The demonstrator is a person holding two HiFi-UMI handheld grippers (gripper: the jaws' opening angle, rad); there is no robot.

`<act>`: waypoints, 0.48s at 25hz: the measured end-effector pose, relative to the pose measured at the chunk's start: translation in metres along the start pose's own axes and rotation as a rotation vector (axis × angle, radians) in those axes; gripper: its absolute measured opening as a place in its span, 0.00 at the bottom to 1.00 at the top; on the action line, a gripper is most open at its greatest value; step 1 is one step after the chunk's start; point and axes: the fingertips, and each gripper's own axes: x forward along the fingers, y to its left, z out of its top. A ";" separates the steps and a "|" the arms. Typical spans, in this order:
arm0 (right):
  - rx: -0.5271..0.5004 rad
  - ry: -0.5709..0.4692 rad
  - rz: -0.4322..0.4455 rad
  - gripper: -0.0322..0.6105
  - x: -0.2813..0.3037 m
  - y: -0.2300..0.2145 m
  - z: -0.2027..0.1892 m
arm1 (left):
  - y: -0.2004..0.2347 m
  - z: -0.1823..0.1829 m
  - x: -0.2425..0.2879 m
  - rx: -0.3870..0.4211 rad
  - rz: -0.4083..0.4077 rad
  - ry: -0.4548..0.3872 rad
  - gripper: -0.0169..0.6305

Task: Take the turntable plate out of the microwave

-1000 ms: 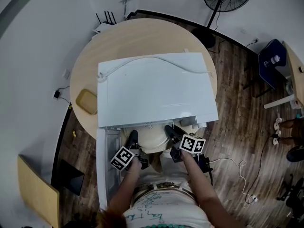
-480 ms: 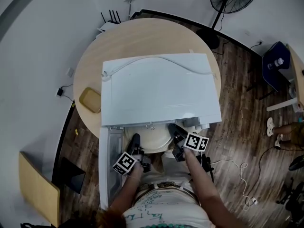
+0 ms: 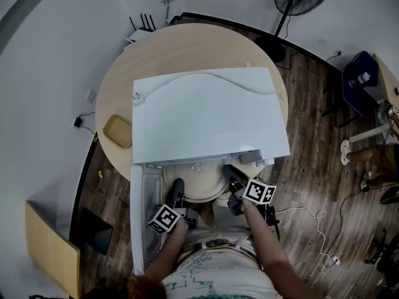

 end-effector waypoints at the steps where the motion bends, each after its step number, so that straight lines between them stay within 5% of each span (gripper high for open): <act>1: 0.005 -0.009 0.002 0.16 -0.003 0.000 0.000 | -0.003 0.001 -0.002 0.014 -0.003 0.001 0.17; 12: 0.027 -0.095 0.006 0.16 -0.037 0.023 0.002 | -0.025 -0.002 -0.019 0.048 -0.075 0.029 0.17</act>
